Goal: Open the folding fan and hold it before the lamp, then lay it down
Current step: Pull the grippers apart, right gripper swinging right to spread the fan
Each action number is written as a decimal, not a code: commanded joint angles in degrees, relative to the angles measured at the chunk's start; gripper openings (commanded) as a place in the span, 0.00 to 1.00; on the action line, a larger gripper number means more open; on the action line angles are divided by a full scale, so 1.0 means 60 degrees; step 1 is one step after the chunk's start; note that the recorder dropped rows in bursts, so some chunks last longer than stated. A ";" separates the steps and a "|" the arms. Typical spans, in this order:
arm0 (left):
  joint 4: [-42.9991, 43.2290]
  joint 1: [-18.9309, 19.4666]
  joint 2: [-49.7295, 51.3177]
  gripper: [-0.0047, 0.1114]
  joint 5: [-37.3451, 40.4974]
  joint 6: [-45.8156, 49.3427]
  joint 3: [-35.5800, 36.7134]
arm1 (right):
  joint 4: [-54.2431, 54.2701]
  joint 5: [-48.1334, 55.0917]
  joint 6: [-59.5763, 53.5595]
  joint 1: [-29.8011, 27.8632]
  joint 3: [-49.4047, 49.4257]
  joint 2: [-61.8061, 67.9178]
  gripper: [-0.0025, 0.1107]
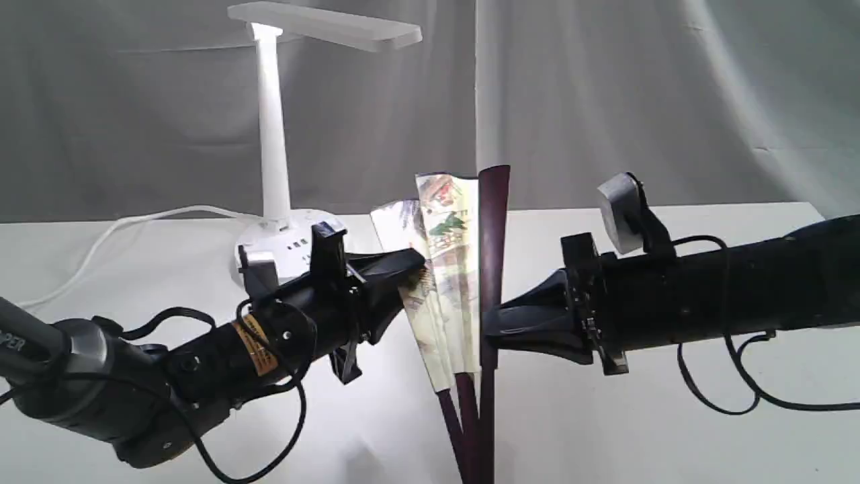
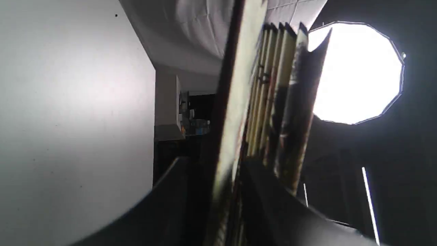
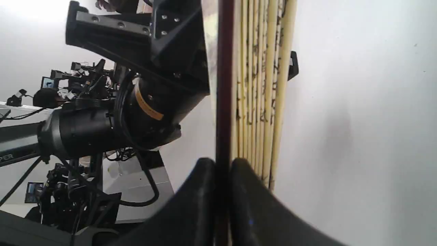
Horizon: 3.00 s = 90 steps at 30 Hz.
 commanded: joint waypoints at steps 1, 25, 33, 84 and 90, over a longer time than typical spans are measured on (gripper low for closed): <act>0.0037 -0.0050 0.0017 0.25 -0.0224 -0.0036 -0.0081 | 0.0059 0.0141 -0.0137 -0.0075 0.0030 -0.0149 0.02; 0.0569 -0.0050 0.0017 0.04 -0.0224 -0.0797 -0.0081 | 0.0888 0.0141 -0.0344 -0.0075 0.0030 -0.0132 0.40; 0.0555 -0.0050 0.0017 0.04 -0.0224 -0.0797 -0.0081 | 0.1729 -0.0543 -0.0579 -0.0075 0.0030 -0.0132 0.37; -0.3738 -0.0050 -0.0598 0.04 -0.0224 0.0594 0.2080 | 0.2392 -0.1818 -0.0868 -0.2432 0.0011 -0.0070 0.02; -0.4160 -0.0050 -0.1314 0.04 -0.0224 0.0833 0.2830 | 0.2392 -0.1792 -0.0868 -0.2722 0.0011 -0.0070 0.02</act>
